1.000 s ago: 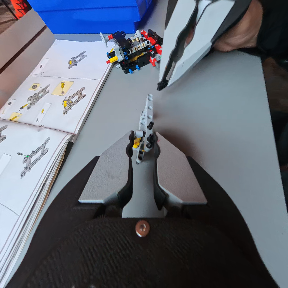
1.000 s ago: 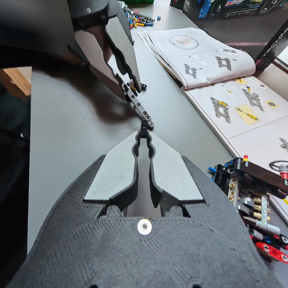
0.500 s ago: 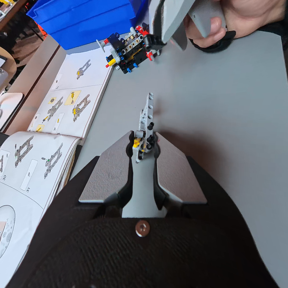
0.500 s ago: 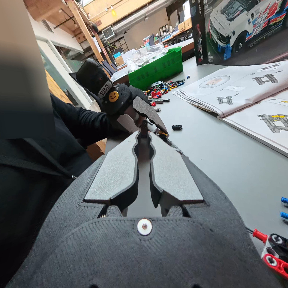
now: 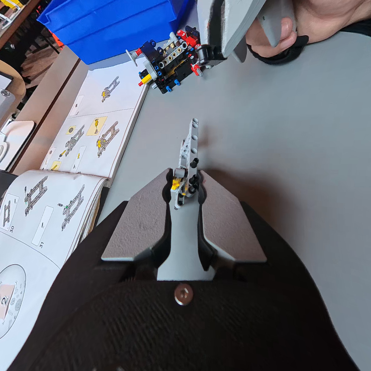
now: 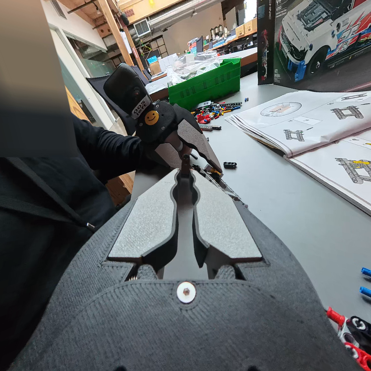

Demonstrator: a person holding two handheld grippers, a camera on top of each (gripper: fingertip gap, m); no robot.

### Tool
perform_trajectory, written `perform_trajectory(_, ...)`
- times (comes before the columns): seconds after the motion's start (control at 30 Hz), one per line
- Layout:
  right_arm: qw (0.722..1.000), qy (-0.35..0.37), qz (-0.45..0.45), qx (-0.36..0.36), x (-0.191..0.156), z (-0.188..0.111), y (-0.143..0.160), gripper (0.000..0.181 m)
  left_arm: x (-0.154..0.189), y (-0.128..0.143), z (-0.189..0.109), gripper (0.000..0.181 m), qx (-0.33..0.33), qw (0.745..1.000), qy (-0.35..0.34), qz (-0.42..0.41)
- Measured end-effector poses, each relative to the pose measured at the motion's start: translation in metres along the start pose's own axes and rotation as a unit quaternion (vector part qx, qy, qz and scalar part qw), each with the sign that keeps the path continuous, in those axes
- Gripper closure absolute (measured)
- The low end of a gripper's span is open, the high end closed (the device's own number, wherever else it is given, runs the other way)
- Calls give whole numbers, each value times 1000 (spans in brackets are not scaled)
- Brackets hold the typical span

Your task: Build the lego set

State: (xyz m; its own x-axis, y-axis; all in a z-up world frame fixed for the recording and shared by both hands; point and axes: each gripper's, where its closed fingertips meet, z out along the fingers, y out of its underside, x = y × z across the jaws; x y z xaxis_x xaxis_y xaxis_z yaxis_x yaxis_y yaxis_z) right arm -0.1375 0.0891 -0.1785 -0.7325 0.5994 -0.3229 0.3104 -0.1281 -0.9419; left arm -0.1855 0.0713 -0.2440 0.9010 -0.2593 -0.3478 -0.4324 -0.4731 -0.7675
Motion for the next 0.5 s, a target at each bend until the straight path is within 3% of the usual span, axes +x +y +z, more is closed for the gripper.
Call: perform_trajectory(0.5, 998, -15, 47, 39, 8, -9, -10, 177, -6, 0, 2, 160, 3, 1000, 10, -18)
